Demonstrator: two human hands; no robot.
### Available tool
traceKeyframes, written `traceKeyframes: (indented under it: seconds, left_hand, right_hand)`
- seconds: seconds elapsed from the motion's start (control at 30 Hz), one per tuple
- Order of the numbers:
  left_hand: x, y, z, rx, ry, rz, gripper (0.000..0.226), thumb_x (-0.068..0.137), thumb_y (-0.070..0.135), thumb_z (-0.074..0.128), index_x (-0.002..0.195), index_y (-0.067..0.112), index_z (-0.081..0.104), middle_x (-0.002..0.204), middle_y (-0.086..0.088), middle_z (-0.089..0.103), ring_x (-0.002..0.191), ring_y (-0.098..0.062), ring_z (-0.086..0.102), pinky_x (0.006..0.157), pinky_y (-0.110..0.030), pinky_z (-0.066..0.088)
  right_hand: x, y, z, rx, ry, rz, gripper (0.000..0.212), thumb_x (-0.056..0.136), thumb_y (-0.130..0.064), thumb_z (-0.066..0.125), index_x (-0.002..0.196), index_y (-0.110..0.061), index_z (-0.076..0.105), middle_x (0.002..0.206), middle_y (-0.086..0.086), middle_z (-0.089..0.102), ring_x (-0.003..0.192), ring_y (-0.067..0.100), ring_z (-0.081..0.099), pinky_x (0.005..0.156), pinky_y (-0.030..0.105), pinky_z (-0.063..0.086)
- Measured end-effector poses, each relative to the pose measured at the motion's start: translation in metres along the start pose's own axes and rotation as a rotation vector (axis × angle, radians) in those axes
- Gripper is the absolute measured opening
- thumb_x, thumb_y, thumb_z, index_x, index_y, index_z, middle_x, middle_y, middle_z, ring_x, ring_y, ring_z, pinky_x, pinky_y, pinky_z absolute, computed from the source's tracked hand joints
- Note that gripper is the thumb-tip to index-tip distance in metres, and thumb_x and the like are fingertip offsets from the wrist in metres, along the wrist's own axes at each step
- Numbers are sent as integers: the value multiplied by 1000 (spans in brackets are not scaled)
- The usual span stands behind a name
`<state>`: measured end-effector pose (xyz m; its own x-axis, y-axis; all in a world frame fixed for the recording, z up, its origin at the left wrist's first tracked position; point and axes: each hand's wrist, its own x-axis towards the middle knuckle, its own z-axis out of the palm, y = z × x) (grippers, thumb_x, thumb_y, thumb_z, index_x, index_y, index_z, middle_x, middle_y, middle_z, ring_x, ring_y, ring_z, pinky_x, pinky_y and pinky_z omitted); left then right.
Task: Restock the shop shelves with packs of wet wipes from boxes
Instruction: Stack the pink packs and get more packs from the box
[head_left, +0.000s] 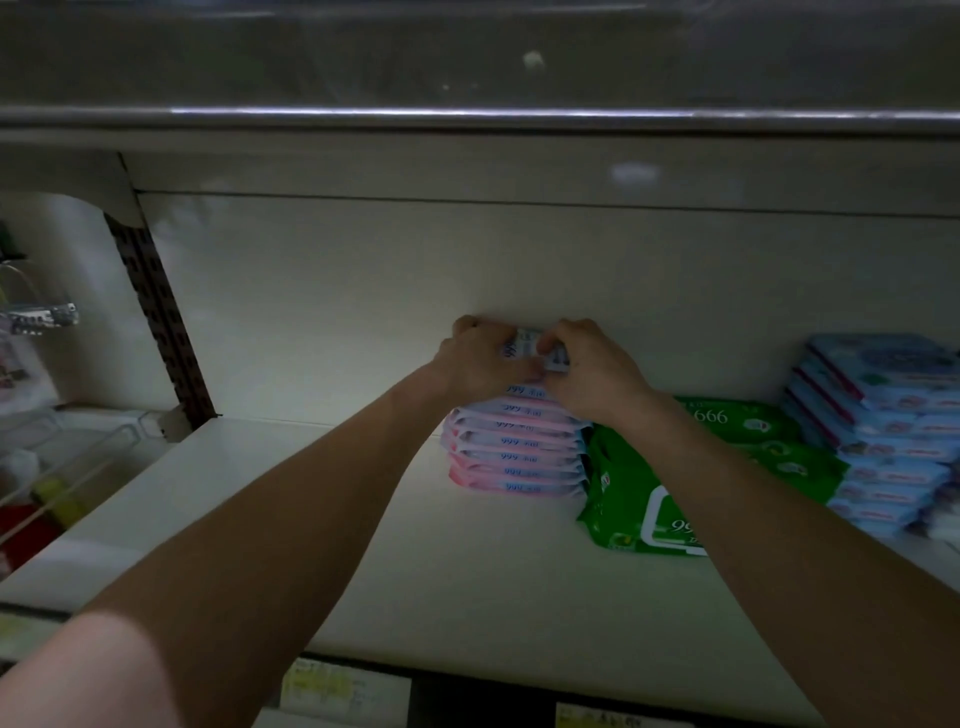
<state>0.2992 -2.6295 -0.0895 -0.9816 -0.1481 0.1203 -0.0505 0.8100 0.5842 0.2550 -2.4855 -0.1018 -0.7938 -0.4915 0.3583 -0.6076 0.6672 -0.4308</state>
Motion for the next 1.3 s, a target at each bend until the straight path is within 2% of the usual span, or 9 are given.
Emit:
traceKeyframes:
  seconds: [0.07, 0.2, 0.37, 0.5, 0.6, 0.77, 0.87, 1.07, 1.3]
  left_hand:
    - [2, -5, -2, 42, -21, 52, 51, 83, 44, 64, 126, 17, 58, 129, -7, 49, 128, -25, 37, 107, -37, 36]
    - [3, -7, -5, 79, 35, 98, 34, 86, 23, 67, 113, 4, 65, 115, -14, 60, 112, -28, 54, 96, -34, 45]
    - [2, -5, -1, 501, 149, 109, 45, 87, 45, 61, 128, 27, 57, 141, -8, 40, 137, -28, 23, 108, -45, 26]
    - [-3, 3, 0, 668, 236, 132, 43, 89, 48, 55, 126, 27, 58, 121, -8, 48, 114, -26, 43, 90, -37, 34]
    - [-6, 0, 7, 623, 279, 116, 39, 92, 43, 53, 126, 25, 58, 120, -7, 49, 111, -26, 46, 84, -34, 35]
    - [-14, -4, 21, 618, 320, 92, 44, 97, 33, 45, 139, 23, 45, 135, -9, 46, 121, -29, 42, 98, -42, 37]
    - [-20, -3, 18, 537, 318, 100, 42, 95, 27, 47, 136, 20, 50, 137, -10, 47, 123, -30, 42, 104, -42, 34]
    - [-50, 7, 39, 82, 688, 58, 41, 87, 19, 42, 118, 10, 67, 120, -19, 59, 104, -37, 56, 86, -46, 51]
    - [-75, 15, 65, -209, 557, -214, 36, 94, 11, 50, 129, 13, 59, 130, -11, 55, 112, -24, 58, 96, -31, 44]
  right_hand:
    - [0, 0, -1, 6, -4, -11, 30, 88, -16, 64, 117, -12, 54, 122, 11, 46, 105, 22, 51, 87, 31, 46]
    - [0, -2, -4, -29, -69, -25, 38, 86, -20, 67, 119, -12, 52, 123, 9, 43, 107, 22, 50, 91, 34, 47]
    - [-3, -3, -8, -168, -99, -67, 41, 87, -15, 64, 124, -13, 47, 128, 12, 43, 110, 26, 49, 88, 36, 47]
    - [-6, -9, -5, -327, -35, -122, 42, 88, -11, 62, 127, -10, 48, 129, 14, 43, 115, 30, 46, 88, 34, 43]
    - [-10, -10, -2, -343, -21, -151, 41, 89, -4, 57, 129, -8, 48, 130, 13, 45, 116, 28, 48, 85, 31, 41]
    - [-9, -14, -12, -328, -103, -143, 42, 89, -5, 56, 130, -10, 50, 129, 13, 49, 113, 28, 52, 91, 34, 45]
    - [-12, -16, -20, -284, -152, -134, 40, 91, -10, 55, 131, -11, 52, 129, 13, 47, 113, 28, 51, 94, 37, 46]
    - [-39, -21, -16, -6, 23, -110, 35, 92, -4, 51, 127, -7, 56, 132, 15, 46, 118, 27, 50, 95, 27, 40]
    - [-69, -23, -5, 93, 23, -12, 38, 93, -3, 52, 130, -13, 57, 138, 7, 46, 124, 21, 48, 99, 24, 36]
